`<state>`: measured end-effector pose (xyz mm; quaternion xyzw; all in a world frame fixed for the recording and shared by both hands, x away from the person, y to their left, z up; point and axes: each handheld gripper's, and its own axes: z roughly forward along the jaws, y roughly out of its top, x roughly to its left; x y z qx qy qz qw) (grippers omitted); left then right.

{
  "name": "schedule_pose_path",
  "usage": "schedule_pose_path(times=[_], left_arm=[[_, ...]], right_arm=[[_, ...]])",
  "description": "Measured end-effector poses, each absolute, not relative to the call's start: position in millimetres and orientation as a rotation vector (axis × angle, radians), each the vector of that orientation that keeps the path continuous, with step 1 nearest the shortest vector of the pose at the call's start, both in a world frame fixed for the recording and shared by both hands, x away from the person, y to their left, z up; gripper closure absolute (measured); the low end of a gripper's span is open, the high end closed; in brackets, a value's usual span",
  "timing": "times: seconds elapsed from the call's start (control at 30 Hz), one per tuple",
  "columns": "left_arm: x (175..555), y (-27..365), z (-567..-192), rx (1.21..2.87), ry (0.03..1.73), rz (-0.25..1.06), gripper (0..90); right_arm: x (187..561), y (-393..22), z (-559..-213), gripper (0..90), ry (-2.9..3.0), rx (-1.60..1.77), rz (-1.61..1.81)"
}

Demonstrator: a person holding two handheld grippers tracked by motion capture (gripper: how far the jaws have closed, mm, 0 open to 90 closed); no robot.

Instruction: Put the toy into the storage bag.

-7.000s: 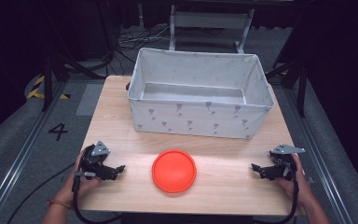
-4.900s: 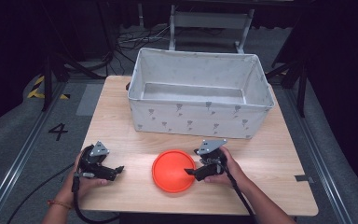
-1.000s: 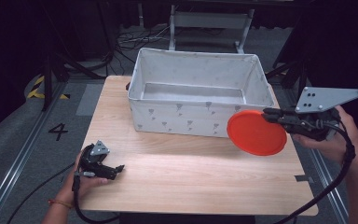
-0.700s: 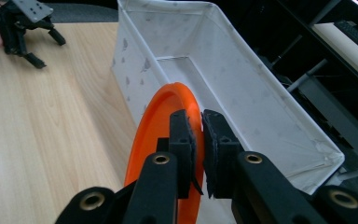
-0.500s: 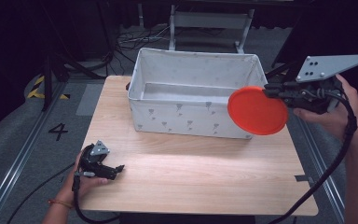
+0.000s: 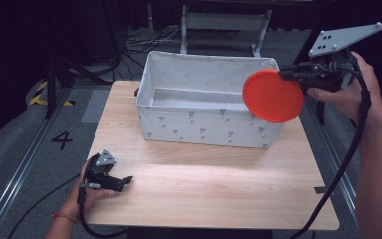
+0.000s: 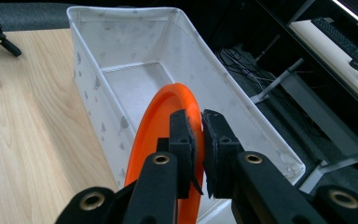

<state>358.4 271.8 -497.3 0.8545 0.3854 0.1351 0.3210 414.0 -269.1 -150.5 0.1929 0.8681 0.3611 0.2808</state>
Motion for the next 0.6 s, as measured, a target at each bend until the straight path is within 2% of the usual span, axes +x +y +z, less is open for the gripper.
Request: schedule_pose_path(times=[0.27,0.6], left_arm=[[358.3,271.9,-497.2,2.245,1.015,0.346,0.9],[358.5,272.0,-497.2,2.245,1.013,0.345,0.9]], right_arm=[[442.5,-269.1,-148.2,83.0,2.312,0.532,0.981],[478.9,-273.8,-167.8,83.0,2.302,0.550,0.950]])
